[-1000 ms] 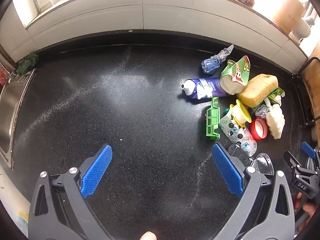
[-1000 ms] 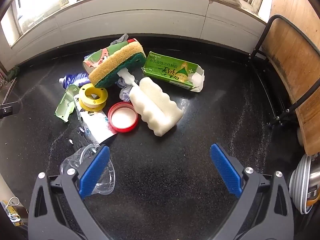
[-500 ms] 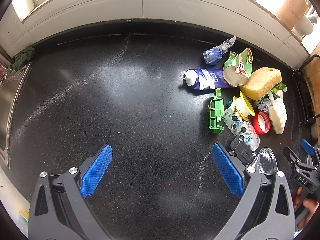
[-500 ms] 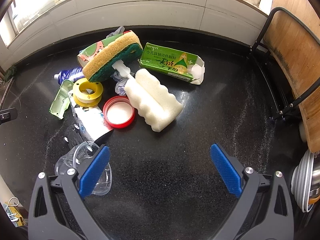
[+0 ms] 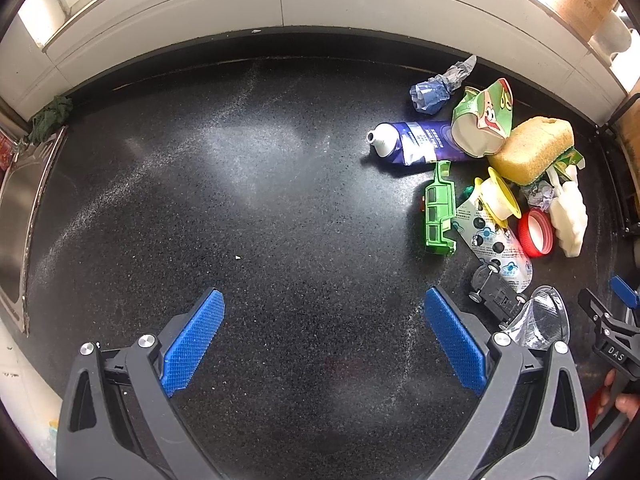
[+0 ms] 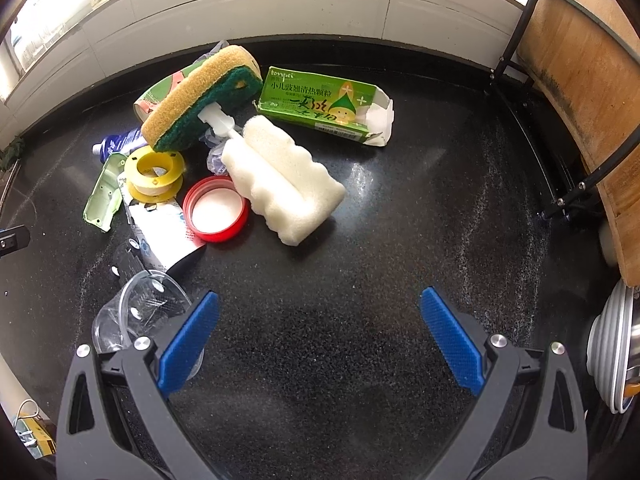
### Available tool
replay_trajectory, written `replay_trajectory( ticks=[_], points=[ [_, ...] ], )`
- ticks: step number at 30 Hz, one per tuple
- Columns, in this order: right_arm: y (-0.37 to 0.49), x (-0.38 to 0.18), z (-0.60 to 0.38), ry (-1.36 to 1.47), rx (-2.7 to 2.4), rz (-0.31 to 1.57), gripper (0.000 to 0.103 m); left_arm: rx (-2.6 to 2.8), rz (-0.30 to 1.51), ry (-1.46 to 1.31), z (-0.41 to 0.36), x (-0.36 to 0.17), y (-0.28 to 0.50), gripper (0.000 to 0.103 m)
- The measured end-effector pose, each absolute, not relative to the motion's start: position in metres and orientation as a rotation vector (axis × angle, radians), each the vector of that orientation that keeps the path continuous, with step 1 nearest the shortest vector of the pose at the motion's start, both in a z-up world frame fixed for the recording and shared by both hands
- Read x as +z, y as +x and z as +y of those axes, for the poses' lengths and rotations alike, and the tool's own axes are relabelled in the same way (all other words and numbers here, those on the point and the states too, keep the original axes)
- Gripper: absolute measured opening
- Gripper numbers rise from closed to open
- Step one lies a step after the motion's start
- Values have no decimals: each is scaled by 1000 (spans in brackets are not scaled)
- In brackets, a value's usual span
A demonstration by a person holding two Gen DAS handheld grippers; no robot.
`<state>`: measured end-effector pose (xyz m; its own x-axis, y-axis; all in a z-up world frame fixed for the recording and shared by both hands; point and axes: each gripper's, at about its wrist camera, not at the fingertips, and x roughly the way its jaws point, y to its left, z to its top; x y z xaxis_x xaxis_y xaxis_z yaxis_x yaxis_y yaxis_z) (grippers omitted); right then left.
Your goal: Collect trash
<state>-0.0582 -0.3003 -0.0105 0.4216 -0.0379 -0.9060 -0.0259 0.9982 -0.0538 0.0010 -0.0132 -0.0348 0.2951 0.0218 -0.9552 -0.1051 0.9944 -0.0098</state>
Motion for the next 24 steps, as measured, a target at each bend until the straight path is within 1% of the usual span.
replay_trajectory(
  ticks=[13,24],
  points=[
    [-74,-15,-334,-17,-83,1162,97,5,1297,-28,-54,-42,11,98],
    [-76,-15,-343,5,-115,1171,97,-34,1305,-10,-67,-45,18,98]
  ],
)
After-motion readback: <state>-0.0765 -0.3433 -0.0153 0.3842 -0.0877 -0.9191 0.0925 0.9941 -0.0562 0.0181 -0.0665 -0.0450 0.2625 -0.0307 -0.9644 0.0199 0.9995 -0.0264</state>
